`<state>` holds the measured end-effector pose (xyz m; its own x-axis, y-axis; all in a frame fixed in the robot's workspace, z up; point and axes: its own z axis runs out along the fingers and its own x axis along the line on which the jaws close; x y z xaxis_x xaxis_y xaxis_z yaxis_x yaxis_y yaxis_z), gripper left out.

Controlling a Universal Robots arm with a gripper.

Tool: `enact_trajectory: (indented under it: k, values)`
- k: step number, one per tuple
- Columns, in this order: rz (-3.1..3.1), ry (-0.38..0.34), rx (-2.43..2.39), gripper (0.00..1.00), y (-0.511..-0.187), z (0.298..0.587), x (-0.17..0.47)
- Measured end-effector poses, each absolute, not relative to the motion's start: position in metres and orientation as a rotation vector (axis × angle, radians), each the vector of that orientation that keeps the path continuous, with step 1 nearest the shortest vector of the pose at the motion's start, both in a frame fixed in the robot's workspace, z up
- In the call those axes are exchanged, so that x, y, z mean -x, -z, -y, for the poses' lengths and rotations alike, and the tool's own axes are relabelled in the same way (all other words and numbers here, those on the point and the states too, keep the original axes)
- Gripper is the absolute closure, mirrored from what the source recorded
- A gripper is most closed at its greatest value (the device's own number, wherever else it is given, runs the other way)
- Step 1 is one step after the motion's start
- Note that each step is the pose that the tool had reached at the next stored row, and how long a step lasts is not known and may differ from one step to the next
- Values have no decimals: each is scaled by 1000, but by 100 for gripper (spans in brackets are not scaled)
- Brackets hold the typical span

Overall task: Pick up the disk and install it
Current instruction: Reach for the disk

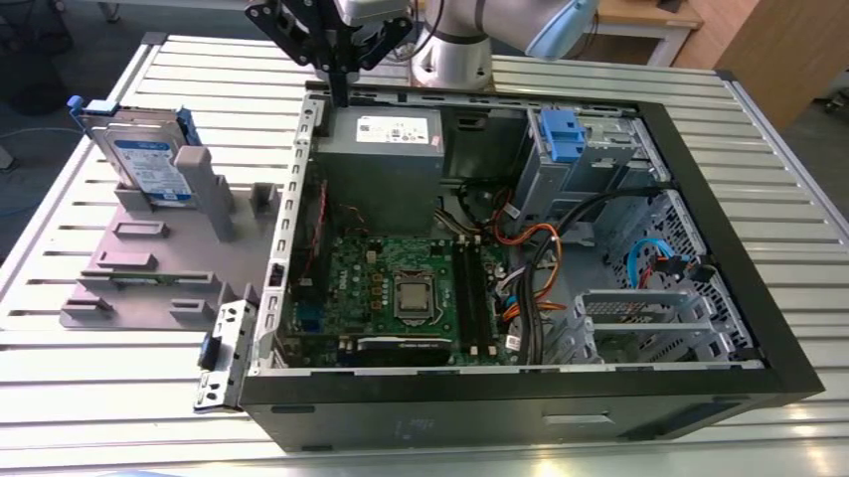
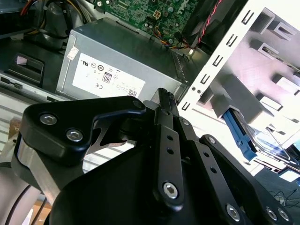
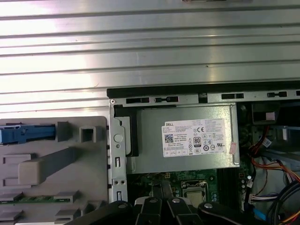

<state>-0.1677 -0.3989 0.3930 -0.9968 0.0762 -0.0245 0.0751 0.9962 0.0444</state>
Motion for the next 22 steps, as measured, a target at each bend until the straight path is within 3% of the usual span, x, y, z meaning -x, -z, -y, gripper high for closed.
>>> enact_trajectory:
  k: [22]
  values:
    - [-3112, -68, -118, 89, -393, 399, 173]
